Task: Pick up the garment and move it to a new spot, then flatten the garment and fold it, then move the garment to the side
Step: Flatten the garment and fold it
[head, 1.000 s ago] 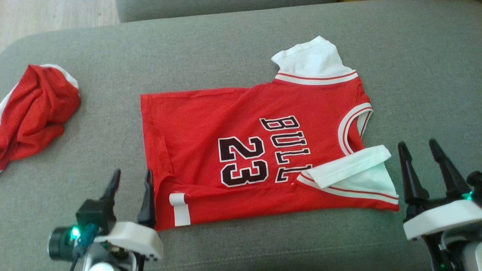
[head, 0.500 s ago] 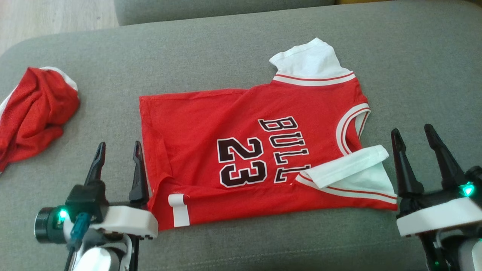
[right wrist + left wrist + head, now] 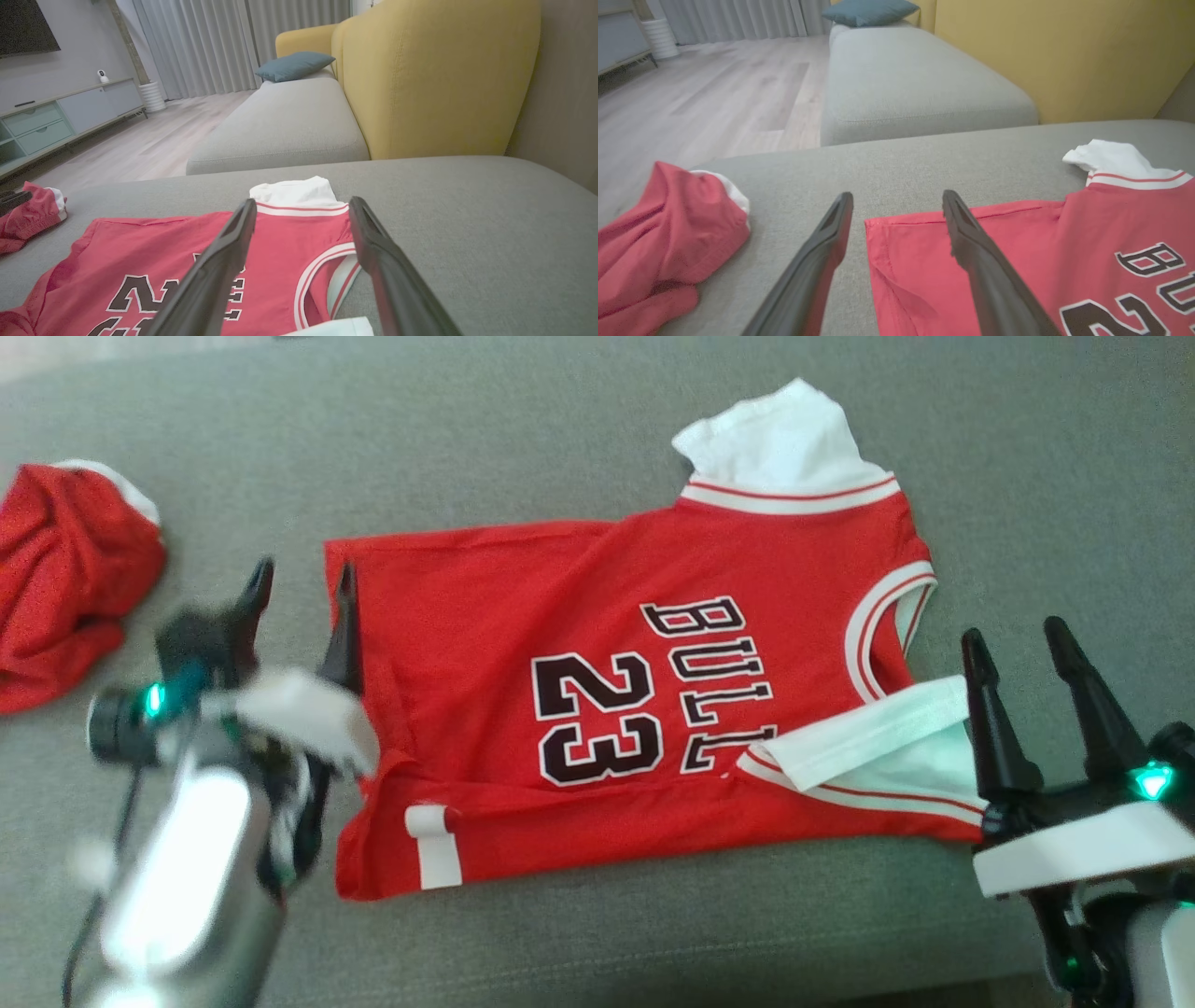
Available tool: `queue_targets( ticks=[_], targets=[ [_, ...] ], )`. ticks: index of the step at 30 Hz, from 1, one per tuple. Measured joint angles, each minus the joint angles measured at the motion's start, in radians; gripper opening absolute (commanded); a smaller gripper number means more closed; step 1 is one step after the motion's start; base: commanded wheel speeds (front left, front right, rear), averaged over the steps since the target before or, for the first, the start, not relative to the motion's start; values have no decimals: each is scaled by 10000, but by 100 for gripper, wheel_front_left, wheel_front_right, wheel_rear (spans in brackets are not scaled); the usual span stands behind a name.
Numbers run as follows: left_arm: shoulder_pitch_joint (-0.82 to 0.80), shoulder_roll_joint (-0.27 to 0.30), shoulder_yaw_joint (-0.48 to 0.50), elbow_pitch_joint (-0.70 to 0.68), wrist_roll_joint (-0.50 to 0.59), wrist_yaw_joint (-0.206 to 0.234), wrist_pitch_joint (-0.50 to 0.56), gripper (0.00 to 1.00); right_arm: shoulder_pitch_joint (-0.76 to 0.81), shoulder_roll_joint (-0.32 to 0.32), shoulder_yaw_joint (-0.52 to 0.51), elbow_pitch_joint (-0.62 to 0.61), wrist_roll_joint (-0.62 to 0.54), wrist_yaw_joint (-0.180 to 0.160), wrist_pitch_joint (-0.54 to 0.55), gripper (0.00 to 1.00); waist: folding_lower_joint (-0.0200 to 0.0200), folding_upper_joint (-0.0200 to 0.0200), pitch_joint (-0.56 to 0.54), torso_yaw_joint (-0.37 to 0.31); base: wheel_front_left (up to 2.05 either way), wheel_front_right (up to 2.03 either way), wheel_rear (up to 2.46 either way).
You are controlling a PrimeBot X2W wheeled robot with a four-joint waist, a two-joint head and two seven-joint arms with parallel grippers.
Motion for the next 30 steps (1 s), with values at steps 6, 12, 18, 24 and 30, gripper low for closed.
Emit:
queue_targets(
  ticks=[6,12,18,24,30],
  targets=[
    [-2055,-140,-54,2909,-708,-1072,1237,100,-144,12,178,305,151,0,-2,100,0,0,516,-267,0,0,0],
    [-3229,-153,-12,5089,-1035,-1697,1643,100,-363,38,198,558,261,0,-58,100,0,0,884,-568,0,0,0],
    [-3831,-267,-40,6357,-1277,-2249,1814,0,-460,35,127,838,353,0,-92,100,0,0,1023,-638,0,0,0],
    [-4186,-399,-199,7031,-1275,-2372,1204,0,-789,-176,-98,1256,639,0,-54,100,0,0,1030,-524,0,0,0],
    [-4423,-504,-230,7241,-1254,-2447,786,0,-2070,-830,-194,2138,894,0,238,100,0,0,1104,-412,0,0,0]
  ],
)
